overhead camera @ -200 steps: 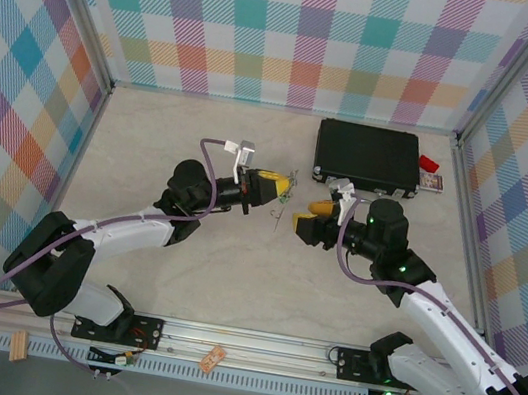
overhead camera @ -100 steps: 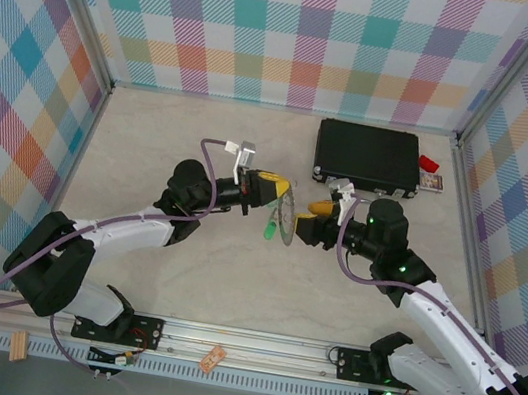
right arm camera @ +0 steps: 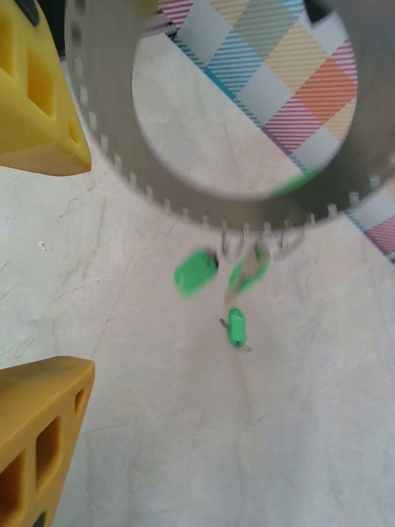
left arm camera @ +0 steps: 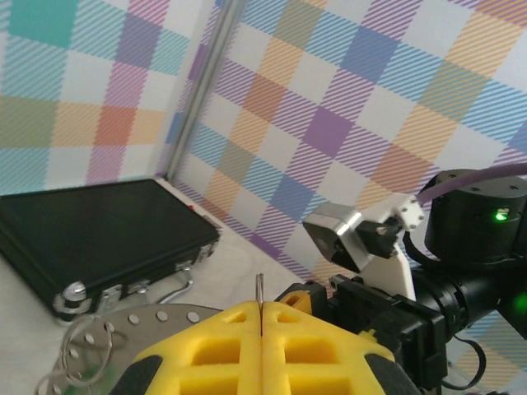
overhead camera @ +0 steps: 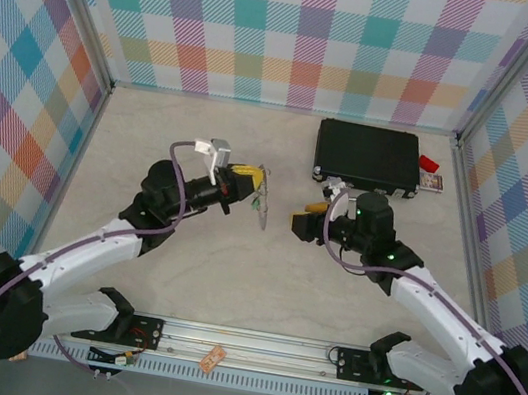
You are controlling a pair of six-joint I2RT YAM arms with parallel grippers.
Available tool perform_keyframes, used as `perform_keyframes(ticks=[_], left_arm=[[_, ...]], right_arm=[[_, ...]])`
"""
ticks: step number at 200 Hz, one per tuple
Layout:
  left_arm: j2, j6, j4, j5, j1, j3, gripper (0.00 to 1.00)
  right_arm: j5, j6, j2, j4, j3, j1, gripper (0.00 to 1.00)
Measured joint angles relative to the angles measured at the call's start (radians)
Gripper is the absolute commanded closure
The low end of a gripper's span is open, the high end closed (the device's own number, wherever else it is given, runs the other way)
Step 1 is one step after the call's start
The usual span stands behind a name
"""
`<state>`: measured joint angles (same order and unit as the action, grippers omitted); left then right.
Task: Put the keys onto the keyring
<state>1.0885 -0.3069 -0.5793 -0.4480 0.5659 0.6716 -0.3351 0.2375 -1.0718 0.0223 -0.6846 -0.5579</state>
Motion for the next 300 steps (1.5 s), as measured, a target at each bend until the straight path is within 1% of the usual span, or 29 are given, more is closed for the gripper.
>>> perform_keyframes(ticks=[25,53,57,81,88,99,114,131,145,196,228,262,300], left_arm=[[-0.062,0.053,0.072,0.024,0.000,-0.016,1.00],[-0.098,0.085,0.124,0.043,0.000,-0.030,1.00],[-0.103,0.088,0.134,0.049,0.000,-0.030,1.00],[-0.145,0.096,0.174,0.097,0.000,-0.036,1.00],[-0.161,0.098,0.190,0.118,0.000,-0.038,1.00],[-0.188,0.101,0.216,0.153,0.000,-0.039,1.00],[-0.225,0.110,0.250,0.198,0.000,-0.040,1.00],[-0.265,0.115,0.288,0.238,0.000,-0.040,1.00],[-0.298,0.118,0.315,0.268,-0.001,-0.040,1.00],[-0.394,0.129,0.394,0.369,-0.001,-0.040,1.00],[-0.408,0.129,0.397,0.386,-0.001,-0.041,1.00],[-0.409,0.129,0.404,0.390,-0.001,-0.042,1.00],[-0.414,0.129,0.406,0.390,-0.001,-0.048,1.00]], right_arm=[[0.002,0.017,-0.051,0.007,-0.011,0.000,0.41],[0.000,0.027,-0.121,0.021,-0.048,0.000,0.42],[-0.001,0.030,-0.132,0.024,-0.055,0.000,0.43],[-0.018,0.063,-0.242,0.053,-0.121,0.000,0.62],[-0.025,0.073,-0.280,0.061,-0.143,0.000,0.64],[-0.034,0.087,-0.351,0.069,-0.189,0.000,0.70],[-0.052,0.120,-0.462,0.076,-0.264,-0.002,0.73],[-0.058,0.162,-0.584,0.103,-0.343,-0.006,0.73],[-0.062,0.198,-0.675,0.121,-0.399,-0.011,0.71],[-0.029,0.286,-0.977,0.110,-0.636,-0.046,0.66],[-0.011,0.324,-1.087,0.088,-0.737,-0.051,0.66],[-0.005,0.332,-1.196,0.043,-0.866,-0.059,0.66],[-0.006,0.328,-1.246,-0.022,-0.951,-0.059,0.67]])
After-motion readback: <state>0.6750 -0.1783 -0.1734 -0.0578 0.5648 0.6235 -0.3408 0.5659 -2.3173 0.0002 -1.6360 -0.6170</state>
